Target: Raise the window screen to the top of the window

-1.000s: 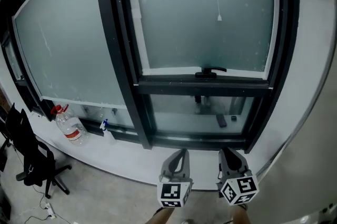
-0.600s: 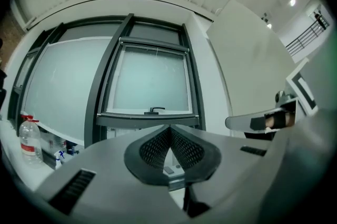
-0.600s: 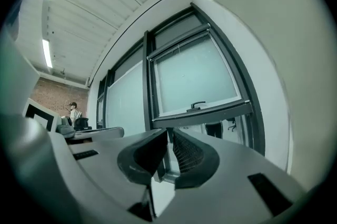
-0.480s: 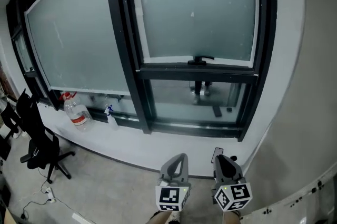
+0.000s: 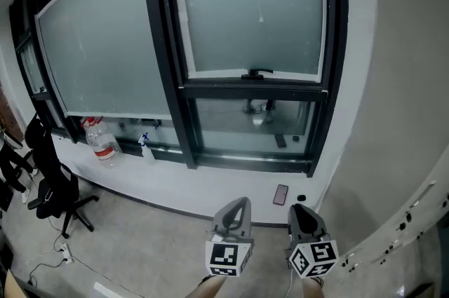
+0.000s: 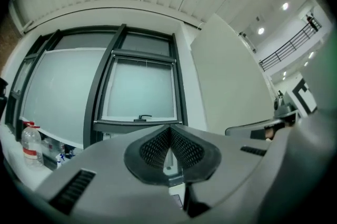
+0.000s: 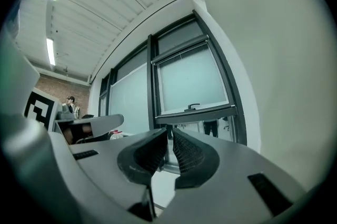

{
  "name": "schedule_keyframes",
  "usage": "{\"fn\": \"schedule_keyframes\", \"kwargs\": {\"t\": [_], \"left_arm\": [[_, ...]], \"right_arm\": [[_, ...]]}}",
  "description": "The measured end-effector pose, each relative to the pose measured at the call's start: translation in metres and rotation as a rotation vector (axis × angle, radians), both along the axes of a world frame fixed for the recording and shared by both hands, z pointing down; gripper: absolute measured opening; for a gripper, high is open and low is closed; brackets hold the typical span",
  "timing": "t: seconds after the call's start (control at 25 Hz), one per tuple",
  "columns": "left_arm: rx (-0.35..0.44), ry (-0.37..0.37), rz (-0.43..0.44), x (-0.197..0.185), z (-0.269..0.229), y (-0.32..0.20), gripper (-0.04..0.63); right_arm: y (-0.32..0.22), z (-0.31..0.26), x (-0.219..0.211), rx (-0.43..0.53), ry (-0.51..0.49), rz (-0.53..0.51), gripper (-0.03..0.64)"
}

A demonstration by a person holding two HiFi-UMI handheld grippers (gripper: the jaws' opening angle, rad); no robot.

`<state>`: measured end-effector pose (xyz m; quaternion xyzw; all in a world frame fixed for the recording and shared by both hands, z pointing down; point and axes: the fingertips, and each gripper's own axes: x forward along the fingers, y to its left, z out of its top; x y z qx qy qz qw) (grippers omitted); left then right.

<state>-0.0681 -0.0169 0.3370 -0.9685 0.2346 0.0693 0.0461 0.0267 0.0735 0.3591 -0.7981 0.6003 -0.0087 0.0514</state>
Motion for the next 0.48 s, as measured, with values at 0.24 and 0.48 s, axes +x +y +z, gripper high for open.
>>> {"fn": "schedule_keyframes", "kwargs": {"t": [0.24, 0.48], "left_arm": [[0.02, -0.01, 0.006, -0.038, -0.006, 0.021, 0.005], [0.005, 0.008, -0.028, -0.114, -0.006, 0.043, 0.005]], "right_arm": [[0.02, 0.004, -0.033, 0.006, -0.012, 0.008, 0.04], [0.034, 0.001, -0.094, 0.011, -0.013, -0.002, 0.04]]}}
